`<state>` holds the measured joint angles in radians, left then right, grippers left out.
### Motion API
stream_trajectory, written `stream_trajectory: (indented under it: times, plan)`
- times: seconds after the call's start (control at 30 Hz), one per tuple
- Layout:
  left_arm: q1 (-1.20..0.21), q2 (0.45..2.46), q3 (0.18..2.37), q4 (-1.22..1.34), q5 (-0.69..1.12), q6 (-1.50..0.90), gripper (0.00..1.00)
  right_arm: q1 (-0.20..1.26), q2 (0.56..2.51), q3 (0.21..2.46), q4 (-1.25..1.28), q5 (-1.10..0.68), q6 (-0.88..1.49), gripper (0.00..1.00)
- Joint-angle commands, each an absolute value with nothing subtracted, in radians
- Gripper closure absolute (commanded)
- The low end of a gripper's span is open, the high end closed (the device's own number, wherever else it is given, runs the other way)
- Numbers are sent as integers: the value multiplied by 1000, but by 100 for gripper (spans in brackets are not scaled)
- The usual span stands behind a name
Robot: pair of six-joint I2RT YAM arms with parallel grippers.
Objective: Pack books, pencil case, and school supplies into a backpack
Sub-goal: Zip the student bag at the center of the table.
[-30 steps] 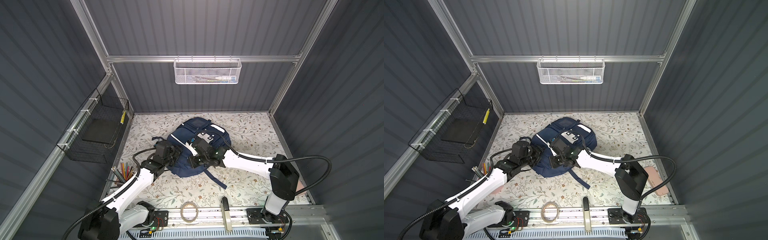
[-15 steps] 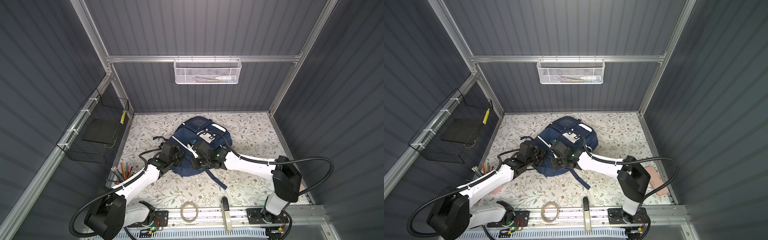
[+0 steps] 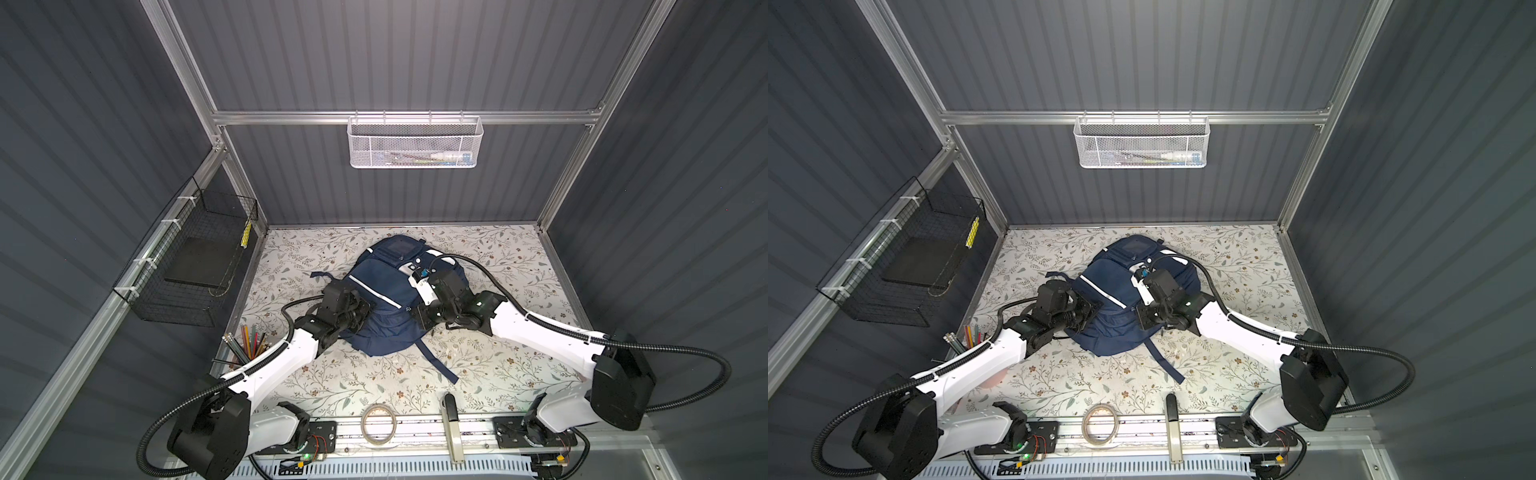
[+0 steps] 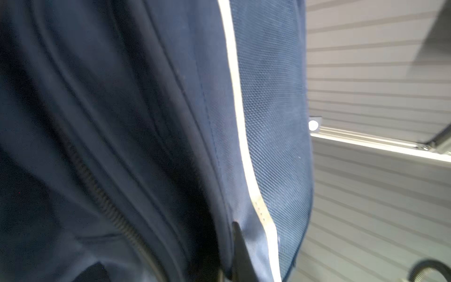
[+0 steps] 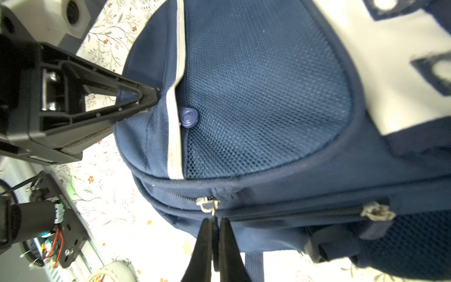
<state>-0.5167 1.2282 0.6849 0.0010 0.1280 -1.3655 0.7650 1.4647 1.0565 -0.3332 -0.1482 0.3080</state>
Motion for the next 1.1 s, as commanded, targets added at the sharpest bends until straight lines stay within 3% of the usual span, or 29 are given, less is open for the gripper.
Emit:
stream_trajectory:
  times: [0.0,0.2,0.33,0.37,0.47,0.53,0.63,0.77,0.93,1.07]
  plan:
    - [-495,1221,689,-20,111,-1321,100,655,1461,1072,-483,-22,246,100]
    - [-495,1184,671,-46,95,-1320,100,632,1500,1130,-542,48,216,100]
    - [-497,1201,680,-3,129,-1311,100,626,1470,1097,-522,5,217,100]
    - [-500,1216,682,31,153,-1303,93,629,1452,1083,-503,-29,211,100]
    - [-508,1225,694,79,171,-1276,50,650,1402,1045,-469,-78,183,98]
    - [-508,1197,695,91,164,-1253,35,653,1381,1036,-485,-76,164,96]
    - [-508,1132,699,69,142,-1210,23,654,1352,1028,-525,-15,150,95]
    - [-506,1077,725,-13,97,-1134,13,629,1302,998,-537,62,177,96]
    - [-505,1066,730,-14,97,-1091,12,586,1294,979,-554,151,216,96]
    - [-505,1069,730,-9,100,-1070,12,548,1289,948,-565,167,244,87]
